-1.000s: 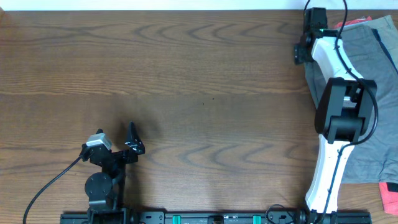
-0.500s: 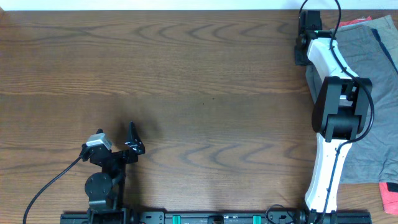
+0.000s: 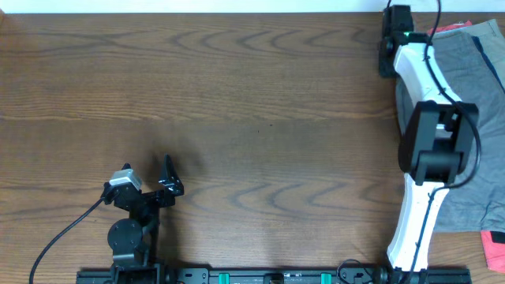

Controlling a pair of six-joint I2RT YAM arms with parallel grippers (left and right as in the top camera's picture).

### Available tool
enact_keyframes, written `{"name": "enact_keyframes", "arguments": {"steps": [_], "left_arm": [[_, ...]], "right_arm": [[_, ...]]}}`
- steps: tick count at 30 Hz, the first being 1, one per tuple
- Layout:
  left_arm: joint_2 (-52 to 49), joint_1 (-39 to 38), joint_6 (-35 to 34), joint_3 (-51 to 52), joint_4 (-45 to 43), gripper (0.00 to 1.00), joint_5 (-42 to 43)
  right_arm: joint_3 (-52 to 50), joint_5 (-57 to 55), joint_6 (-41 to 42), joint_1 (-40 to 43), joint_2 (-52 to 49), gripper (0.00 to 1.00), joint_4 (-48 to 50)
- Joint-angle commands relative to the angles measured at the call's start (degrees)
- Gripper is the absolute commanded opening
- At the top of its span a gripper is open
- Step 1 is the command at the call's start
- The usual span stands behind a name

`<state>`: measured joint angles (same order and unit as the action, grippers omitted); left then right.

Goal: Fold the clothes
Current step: 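Grasp the grey shorts and drag them left onto the table center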

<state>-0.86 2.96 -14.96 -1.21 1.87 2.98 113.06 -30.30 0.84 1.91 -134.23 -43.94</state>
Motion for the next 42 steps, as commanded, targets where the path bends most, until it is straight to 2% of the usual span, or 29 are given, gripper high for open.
{"name": "enact_keyframes", "arguments": {"steps": [1, 10, 18, 25, 32, 38, 39, 41, 42], "left_arm": [[0.2, 0.2, 0.6, 1.0, 2.0, 0.98, -0.7], [0.2, 0.2, 0.6, 1.0, 2.0, 0.98, -0.7], [0.2, 0.2, 0.5, 1.0, 2.0, 0.98, -0.7], [0.2, 0.2, 0.6, 1.0, 2.0, 0.98, -0.7], [0.2, 0.2, 0.6, 1.0, 2.0, 0.98, -0.7], [0.2, 0.2, 0.5, 1.0, 2.0, 0.98, -0.7], [0.2, 0.2, 0.5, 1.0, 2.0, 0.98, -0.7], [0.2, 0.2, 0.6, 1.0, 2.0, 0.98, -0.7], [0.2, 0.2, 0.5, 1.0, 2.0, 0.98, -0.7]], "right_arm": [[1.5, -2.5, 3.0, 0.0, 8.0, 0.01, 0.1], [1.5, -0.8, 8.3, -2.6, 19.2, 0.01, -5.7], [1.5, 21.3, 8.6, -9.3, 20.9, 0.01, -11.4], [1.3, 36.1, 10.5, -22.3, 20.7, 0.01, -11.8], [1.2, 36.1, 9.4, -37.8, 20.7, 0.01, -12.3], [1.2, 36.1, 10.5, -45.2, 20.7, 0.01, -13.0], [1.2, 36.1, 10.9, -45.9, 20.7, 0.04, -13.2], [1.2, 36.1, 10.9, -46.4, 20.7, 0.26, -13.6], [1.2, 36.1, 10.9, -46.4, 20.7, 0.27, -13.8]]}}
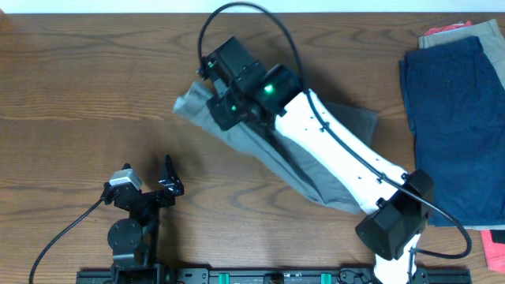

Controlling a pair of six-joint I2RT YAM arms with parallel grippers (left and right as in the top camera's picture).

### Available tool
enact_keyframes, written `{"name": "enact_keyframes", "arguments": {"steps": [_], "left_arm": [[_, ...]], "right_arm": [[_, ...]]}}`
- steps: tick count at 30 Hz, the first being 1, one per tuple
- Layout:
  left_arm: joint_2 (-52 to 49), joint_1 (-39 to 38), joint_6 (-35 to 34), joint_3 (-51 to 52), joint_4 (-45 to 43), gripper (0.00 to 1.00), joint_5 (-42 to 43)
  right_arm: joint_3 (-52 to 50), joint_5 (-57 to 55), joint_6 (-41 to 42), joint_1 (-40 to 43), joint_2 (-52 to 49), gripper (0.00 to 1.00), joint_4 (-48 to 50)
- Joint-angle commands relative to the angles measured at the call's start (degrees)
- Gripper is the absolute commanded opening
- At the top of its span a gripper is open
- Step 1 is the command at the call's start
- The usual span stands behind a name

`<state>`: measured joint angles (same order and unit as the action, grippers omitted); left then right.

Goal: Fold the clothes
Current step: 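Grasp the grey shorts and drag them left onto the table center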

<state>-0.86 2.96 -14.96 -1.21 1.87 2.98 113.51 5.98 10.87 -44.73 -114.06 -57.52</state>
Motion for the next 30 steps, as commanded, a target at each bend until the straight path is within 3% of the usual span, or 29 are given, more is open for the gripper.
{"name": "enact_keyframes", "arguments": {"steps": [1, 6, 7, 8, 9, 18, 24, 30], "left_arm": [[0.2, 0.2, 0.5, 1.0, 2.0, 0.98, -0.7], [0.2, 0.2, 0.6, 1.0, 2.0, 0.98, -0.7], [0.2, 0.2, 0.6, 1.0, 2.0, 0.98, -0.7], [0.2, 0.2, 0.6, 1.0, 2.0, 0.98, -0.7], [0.2, 0.2, 0.6, 1.0, 2.0, 0.98, -0.7], [0.2, 0.2, 0.5, 1.0, 2.0, 0.98, -0.7], [0.2, 0.2, 0.6, 1.0, 2.0, 0.98, -0.7], [0.2, 0.2, 0.6, 1.0, 2.0, 0.98, -0.7]], "right_arm": [[0.8, -0.2, 0.9, 0.3, 0.5, 0.29, -0.6], [0.8, -0.3, 0.6, 2.1, 1.8, 0.62, -3.5], [0.8, -1.4, 0.7, 3.2, 2.8, 0.79, -5.0], [0.8, -2.0, 0.7, 3.9, 3.4, 0.86, -5.9], [0.8, -3.2, 0.8, 4.9, 4.2, 0.99, -7.2], [0.8, -15.9, 4.9, 23.2, 10.1, 0.99, -26.2], [-0.4, -13.6, 4.9, 37.2, 8.9, 0.99, -36.2], [-10.3, -3.7, 1.9, 44.5, 8.9, 0.99, -34.3]]}}
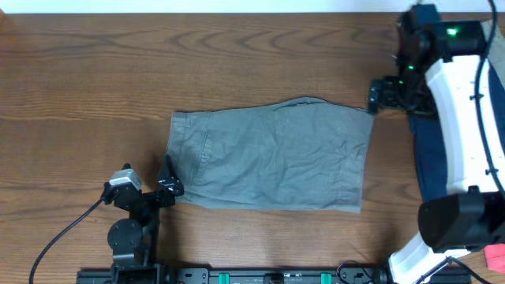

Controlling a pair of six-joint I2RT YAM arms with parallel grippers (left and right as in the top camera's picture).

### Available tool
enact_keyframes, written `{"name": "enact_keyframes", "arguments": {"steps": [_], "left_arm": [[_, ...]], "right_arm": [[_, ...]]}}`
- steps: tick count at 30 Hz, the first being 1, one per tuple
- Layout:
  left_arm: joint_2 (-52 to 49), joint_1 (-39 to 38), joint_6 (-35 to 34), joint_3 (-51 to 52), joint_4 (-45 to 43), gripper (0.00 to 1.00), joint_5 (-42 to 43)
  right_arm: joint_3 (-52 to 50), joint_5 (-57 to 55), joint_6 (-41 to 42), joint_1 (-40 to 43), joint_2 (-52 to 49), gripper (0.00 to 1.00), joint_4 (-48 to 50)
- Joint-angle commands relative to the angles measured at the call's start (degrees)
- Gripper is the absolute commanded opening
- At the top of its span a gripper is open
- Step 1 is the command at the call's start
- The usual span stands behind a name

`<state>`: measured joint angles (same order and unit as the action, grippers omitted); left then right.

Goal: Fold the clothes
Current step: 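Grasp the grey shorts and drag them left onto the table center, then release the grey shorts and pull the right gripper back to the stack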

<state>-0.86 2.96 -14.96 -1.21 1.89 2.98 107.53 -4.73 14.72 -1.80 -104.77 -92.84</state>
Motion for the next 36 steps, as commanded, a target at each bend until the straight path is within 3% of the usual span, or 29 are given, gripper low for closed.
{"name": "enact_keyframes", "arguments": {"steps": [1, 5, 10, 19, 27, 32, 34, 36], "left_arm": [[0.2, 0.2, 0.6, 1.0, 1.9, 0.98, -0.7], [0.2, 0.2, 0.6, 1.0, 1.9, 0.98, -0.7], [0.2, 0.2, 0.6, 1.0, 1.9, 0.98, -0.7], [0.2, 0.2, 0.5, 1.0, 1.9, 0.98, -0.7], [0.2, 0.2, 0.6, 1.0, 1.9, 0.98, -0.7], [0.2, 0.2, 0.6, 1.0, 1.9, 0.98, -0.7], [0.2, 0.2, 0.6, 1.0, 1.9, 0.98, -0.7], [0.2, 0.2, 0.6, 1.0, 1.9, 0.98, -0.7]], "right_arm": [[-6.9, 10.2, -4.2, 2.0, -0.4, 0.99, 2.3], [-16.4, 17.1, -8.2, 2.0, -0.4, 0.99, 8.6], [-29.4, 17.8, -6.6, 1.4, -0.4, 0.99, 16.9], [-42.2, 18.3, -4.0, 1.3, -0.5, 0.85, 28.1], [-48.8, 18.2, -1.6, -0.5, -0.4, 0.61, 36.8], [-50.3, 18.1, -0.1, -0.5, -0.5, 0.31, 40.9], [-50.3, 18.1, -0.1, -0.5, -0.4, 0.25, 42.2], [-50.3, 18.1, -0.1, -0.5, -0.4, 0.14, 43.6]]}}
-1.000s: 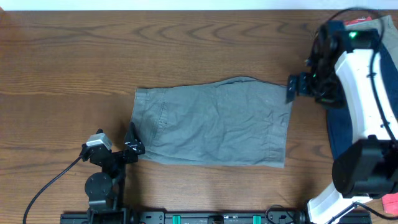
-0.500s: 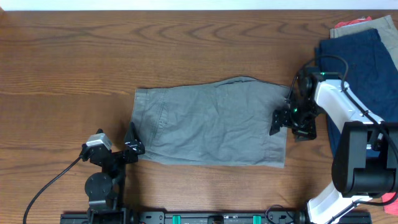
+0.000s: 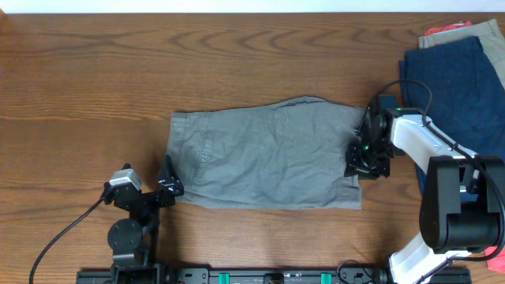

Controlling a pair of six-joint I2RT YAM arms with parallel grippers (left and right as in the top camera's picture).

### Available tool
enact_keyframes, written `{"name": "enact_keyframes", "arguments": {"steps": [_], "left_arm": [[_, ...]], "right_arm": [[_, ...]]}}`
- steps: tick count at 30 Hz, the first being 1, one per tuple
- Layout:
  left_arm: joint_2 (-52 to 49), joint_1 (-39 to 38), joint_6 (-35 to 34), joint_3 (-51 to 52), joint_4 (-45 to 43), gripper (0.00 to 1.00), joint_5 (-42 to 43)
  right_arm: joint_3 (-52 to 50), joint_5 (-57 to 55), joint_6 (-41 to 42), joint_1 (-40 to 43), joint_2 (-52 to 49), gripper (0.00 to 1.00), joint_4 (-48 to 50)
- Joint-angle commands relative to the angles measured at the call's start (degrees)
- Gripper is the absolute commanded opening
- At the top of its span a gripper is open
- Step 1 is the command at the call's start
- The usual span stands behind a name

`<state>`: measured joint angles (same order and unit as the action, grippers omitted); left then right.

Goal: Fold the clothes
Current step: 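Release the grey shorts and pull the right gripper back to the stack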

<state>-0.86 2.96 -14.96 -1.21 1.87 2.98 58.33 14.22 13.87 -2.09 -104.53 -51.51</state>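
Note:
Grey shorts (image 3: 268, 158) lie spread flat in the middle of the table, waistband to the left, leg hems to the right. My right gripper (image 3: 360, 160) sits low over the shorts' right hem; its jaws are hidden under the wrist, so I cannot tell whether it grips the cloth. My left gripper (image 3: 170, 180) rests by the shorts' lower left corner with its fingers apart and nothing between them.
Navy shorts (image 3: 454, 95) lie on a stack at the right edge, with a salmon garment (image 3: 442, 31) showing beneath at the back. A red item (image 3: 495, 256) pokes in at the bottom right corner. The arm bases stand along the front edge.
My right gripper has moved from beside the shorts' upper right corner, near the stack, down onto the middle of the right hem. The shorts and the left arm have not moved.
At first the table's middle was bare and my right gripper was at the stack, where the grey shorts lay on top. Then it held the crumpled grey shorts over the middle. Later they lay flat with the gripper off their corner; now it is at the hem.

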Motion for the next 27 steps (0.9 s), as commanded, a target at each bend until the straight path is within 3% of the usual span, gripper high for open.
{"name": "enact_keyframes", "arguments": {"steps": [1, 9, 14, 21, 25, 27], "left_arm": [[0.2, 0.2, 0.5, 1.0, 2.0, 0.98, -0.7], [0.2, 0.2, 0.6, 1.0, 2.0, 0.98, -0.7], [0.2, 0.2, 0.6, 1.0, 2.0, 0.98, -0.7], [0.2, 0.2, 0.6, 1.0, 2.0, 0.98, -0.7], [0.2, 0.2, 0.6, 1.0, 1.9, 0.98, -0.7], [0.2, 0.2, 0.6, 1.0, 2.0, 0.98, -0.7]], "right_arm": [[-1.1, -0.9, 0.7, -0.2, -0.7, 0.10, 3.1], [-0.2, -6.4, 2.8, 0.3, -0.7, 0.07, 7.4], [2.2, -10.4, 4.6, 2.7, -0.7, 0.01, 5.7], [4.6, -13.7, 9.5, 7.0, -0.7, 0.01, 1.3], [4.6, -11.0, 7.6, 7.4, -0.7, 0.09, -0.1], [4.6, -10.2, 7.5, 7.0, -0.7, 0.17, -0.9]]}}
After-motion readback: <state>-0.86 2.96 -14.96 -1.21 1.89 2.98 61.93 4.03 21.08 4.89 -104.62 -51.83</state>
